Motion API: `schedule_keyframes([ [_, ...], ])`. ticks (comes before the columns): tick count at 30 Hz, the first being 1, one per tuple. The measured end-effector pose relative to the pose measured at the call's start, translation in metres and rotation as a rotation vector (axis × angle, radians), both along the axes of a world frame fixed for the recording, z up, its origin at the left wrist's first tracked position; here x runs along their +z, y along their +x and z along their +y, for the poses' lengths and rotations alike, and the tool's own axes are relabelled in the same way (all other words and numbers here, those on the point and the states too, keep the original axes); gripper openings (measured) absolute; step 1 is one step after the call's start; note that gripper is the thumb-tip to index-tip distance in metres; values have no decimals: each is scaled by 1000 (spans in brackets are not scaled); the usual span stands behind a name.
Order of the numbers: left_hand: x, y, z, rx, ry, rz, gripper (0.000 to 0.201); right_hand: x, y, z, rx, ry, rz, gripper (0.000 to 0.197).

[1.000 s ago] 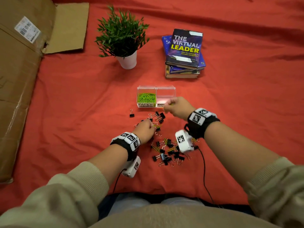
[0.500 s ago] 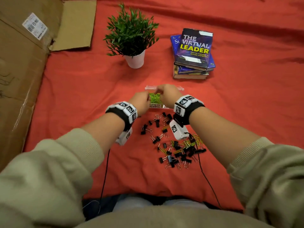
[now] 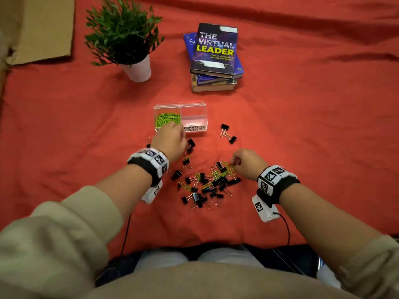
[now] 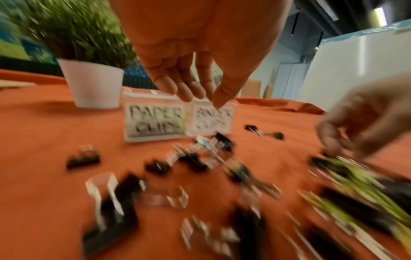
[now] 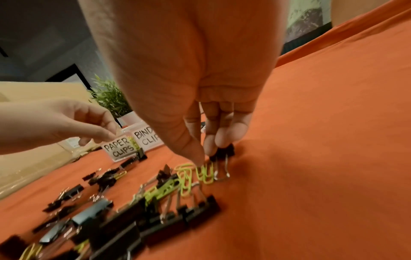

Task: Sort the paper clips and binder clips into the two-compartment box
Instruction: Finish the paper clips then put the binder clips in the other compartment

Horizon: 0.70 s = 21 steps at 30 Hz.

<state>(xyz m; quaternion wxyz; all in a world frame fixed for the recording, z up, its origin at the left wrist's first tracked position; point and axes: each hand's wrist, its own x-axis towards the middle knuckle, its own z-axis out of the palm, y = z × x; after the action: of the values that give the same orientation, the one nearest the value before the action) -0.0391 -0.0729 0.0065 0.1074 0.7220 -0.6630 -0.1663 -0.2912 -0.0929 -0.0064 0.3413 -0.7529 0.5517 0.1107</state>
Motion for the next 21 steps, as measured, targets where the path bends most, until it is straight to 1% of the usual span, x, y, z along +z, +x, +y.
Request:
schedule_keyframes([
  [3,-22,-21,22,-18,165,8,12,-7,-8,8,-17,-29,27,16],
  [6,-37,-28,28,14,210,0,18,-13,-9,9,-65,-107,54,14],
  [8,-40,-31,28,35,211,-7,21,-15,-7,10,-70,-142,75,20],
  [11,-39,-33,26,54,232,-22,23,-16,1,13,-2,-154,129,36],
  [12,-38,-33,25,64,247,-20,24,-15,4,14,21,-151,147,38],
  [16,-36,-35,23,84,293,-18,28,-12,17,18,70,-143,147,29],
  [18,-36,-35,23,90,290,-22,26,-10,20,21,99,-129,154,28],
  [21,-38,-35,23,71,296,-29,20,-12,21,23,153,-161,164,28],
])
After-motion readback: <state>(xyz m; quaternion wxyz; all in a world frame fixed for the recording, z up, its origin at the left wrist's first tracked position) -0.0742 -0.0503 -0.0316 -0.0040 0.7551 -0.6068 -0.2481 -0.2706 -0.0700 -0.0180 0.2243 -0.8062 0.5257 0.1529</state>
